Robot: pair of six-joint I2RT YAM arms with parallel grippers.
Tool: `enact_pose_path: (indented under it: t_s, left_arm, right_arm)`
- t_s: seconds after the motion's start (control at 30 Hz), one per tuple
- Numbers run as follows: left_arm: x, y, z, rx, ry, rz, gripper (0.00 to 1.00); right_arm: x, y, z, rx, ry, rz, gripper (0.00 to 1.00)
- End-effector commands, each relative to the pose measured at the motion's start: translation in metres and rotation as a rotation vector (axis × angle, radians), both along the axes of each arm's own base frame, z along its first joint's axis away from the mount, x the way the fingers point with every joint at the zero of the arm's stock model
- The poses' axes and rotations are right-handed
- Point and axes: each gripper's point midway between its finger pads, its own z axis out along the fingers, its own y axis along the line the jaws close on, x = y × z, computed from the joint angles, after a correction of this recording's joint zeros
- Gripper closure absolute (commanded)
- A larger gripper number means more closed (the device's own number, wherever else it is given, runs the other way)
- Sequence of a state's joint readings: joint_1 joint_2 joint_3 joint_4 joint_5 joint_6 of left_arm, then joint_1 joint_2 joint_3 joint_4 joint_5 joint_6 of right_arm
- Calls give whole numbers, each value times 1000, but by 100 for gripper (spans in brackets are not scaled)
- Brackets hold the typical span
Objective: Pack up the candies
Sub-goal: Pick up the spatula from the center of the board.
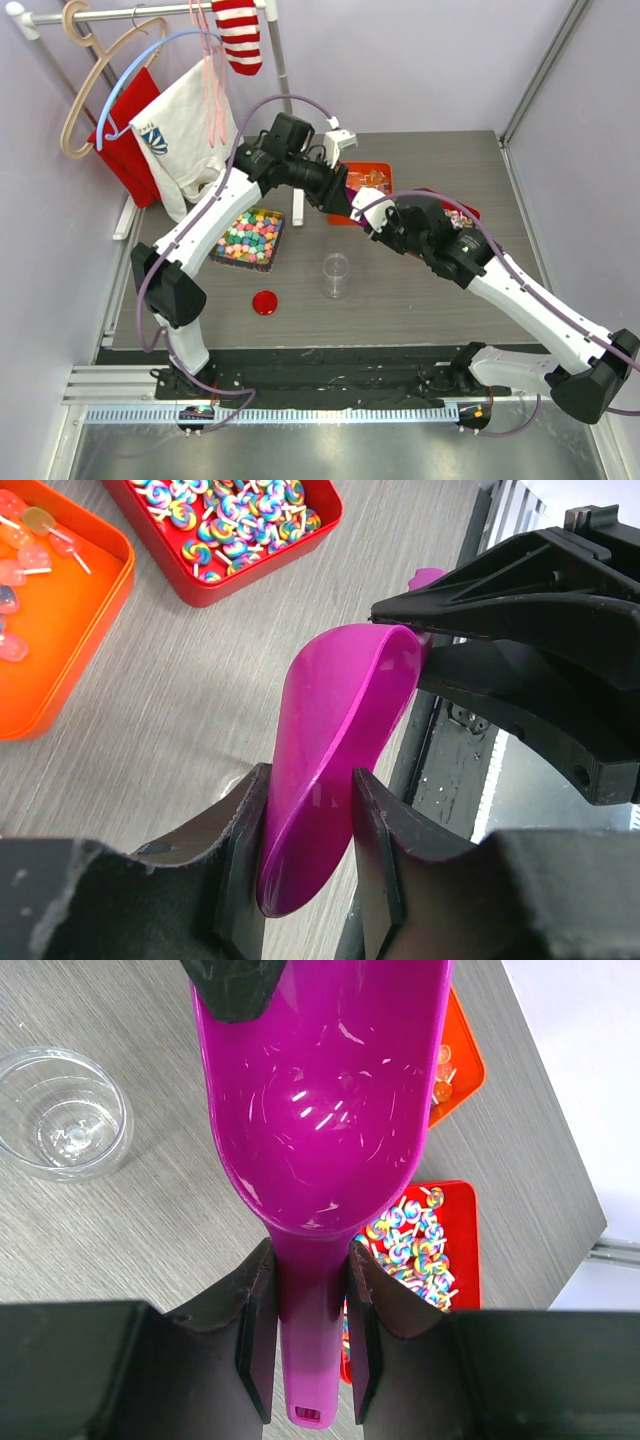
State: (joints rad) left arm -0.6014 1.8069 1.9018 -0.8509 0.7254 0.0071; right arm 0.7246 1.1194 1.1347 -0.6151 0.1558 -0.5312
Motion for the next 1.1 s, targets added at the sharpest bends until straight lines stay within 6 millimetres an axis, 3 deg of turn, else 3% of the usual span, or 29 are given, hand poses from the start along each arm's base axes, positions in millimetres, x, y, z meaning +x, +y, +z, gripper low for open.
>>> enact_pose_path:
  t_s: [0.0,0.23,0.37,0.53,0.93,1.03,1.07]
  left_arm:
    - [-7,-9,13,-22,-40,-36,62]
    - [-7,-11,10,-9,-47,-40,71]
    - [-8,-12,7,-1,-50,-45,49]
    - [-11,-13,8,0,-51,-52,48]
    - [-11,-10,7,9,-61,-53,86]
    - [-11,-11,6,10,-56,-56,94]
    - [-11,-11,6,9,-54,-58,96]
  right_arm:
    - [0,12,19,80,-49,21,98]
    - [-2,16,12,82,-36,33,98]
    - [-2,17,11,91,-36,31,98]
    - [0,16,9,88,-41,21,97]
    - [-1,16,10,96,-45,20,92]
    - [-3,15,13,101,-50,27,84]
    - [-5,15,16,108,-53,33,74]
